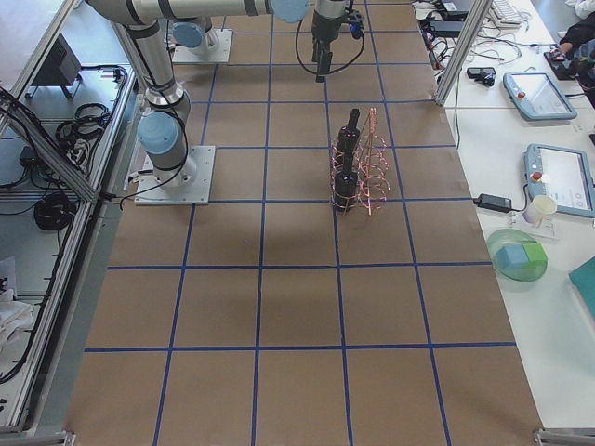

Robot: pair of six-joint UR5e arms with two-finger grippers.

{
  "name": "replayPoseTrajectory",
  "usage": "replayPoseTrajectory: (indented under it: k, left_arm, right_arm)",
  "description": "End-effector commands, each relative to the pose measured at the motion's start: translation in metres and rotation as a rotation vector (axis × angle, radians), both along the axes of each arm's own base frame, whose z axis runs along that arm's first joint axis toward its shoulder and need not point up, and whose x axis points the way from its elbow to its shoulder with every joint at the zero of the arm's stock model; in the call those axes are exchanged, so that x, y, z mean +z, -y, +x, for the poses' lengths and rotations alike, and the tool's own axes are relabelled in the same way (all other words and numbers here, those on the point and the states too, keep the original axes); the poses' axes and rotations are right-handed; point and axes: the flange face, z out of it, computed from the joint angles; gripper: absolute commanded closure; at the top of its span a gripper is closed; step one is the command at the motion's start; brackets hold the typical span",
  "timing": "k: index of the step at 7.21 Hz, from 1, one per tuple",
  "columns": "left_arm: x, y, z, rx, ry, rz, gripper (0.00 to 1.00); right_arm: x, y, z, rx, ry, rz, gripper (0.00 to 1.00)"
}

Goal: Place wine into wine basket
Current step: 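Lower the left gripper over the neck of the lying black bottle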

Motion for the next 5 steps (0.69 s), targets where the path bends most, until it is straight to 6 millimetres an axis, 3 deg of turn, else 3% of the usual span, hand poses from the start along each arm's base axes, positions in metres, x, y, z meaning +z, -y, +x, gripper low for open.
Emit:
replayPoseTrajectory:
  k: [1,3,4,5]
  left_arm:
    - [-0.003,-0.004,0.001,0.001,0.001,0.003,0.16]
    - [0.004,-0.001,0.009,-0.037,0.007,-0.027,0.16]
    - [0.008,0.001,0.031,-0.011,0.009,-0.035,0.16]
    - [0.011,0.006,0.069,-0.088,0.018,-0.034,0.16]
  right_arm:
    - [-0.001,0.0,0.0,0.0,0.004,0.003,0.0]
    - [0.0,-0.001,0.0,0.0,0.004,0.003,0.0]
    - [0.0,0.0,0.0,0.0,-0.001,0.001,0.0]
    - [0.0,0.0,0.0,0.0,-0.001,0.001,0.0]
